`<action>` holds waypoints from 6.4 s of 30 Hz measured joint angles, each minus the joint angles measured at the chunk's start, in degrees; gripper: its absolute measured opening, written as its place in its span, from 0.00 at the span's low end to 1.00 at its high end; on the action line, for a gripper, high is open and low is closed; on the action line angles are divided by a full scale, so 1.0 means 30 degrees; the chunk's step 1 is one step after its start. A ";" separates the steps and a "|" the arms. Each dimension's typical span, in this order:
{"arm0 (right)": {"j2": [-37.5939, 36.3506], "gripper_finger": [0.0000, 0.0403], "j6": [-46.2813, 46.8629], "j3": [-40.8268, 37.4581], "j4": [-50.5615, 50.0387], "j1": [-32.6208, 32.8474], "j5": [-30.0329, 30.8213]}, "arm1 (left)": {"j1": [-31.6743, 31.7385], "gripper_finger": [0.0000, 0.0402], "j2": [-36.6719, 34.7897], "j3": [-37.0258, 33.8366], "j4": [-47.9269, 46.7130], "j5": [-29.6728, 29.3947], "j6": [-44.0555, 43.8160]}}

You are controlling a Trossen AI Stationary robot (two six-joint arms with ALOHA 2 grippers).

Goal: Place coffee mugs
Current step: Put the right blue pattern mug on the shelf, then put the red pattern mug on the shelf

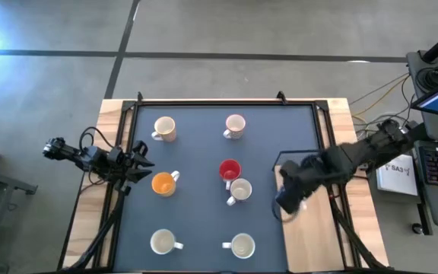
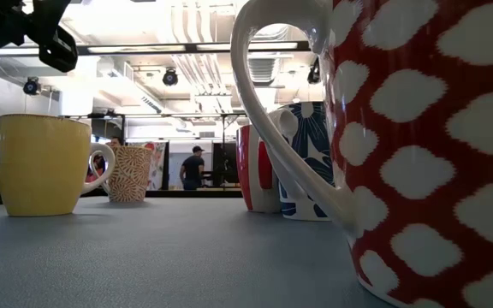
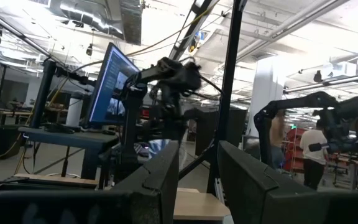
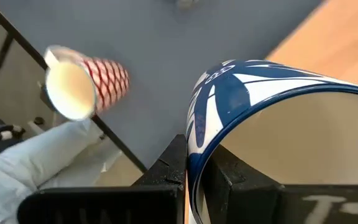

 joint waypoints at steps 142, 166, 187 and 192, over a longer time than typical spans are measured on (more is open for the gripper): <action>0.5625 0.07 -0.3401 -0.0204 -0.1321 1.3016 -0.3654 | -0.0005 0.24 -0.0005 0.0000 -0.0274 0.0004 -0.0005; 0.4102 0.17 -0.0605 -0.0182 -0.1598 1.3038 -0.5234 | -0.0002 0.24 0.0002 0.0000 -0.0271 0.0004 -0.0001; 0.3209 0.17 -0.1273 -0.0182 -0.1260 0.8278 0.9404 | 0.0002 0.24 -0.0003 0.0000 -0.0270 0.0004 0.0000; 0.3374 0.17 0.0190 -0.0182 0.0096 0.5064 0.9894 | 0.0002 0.24 0.0002 0.0000 -0.0275 0.0004 -0.0005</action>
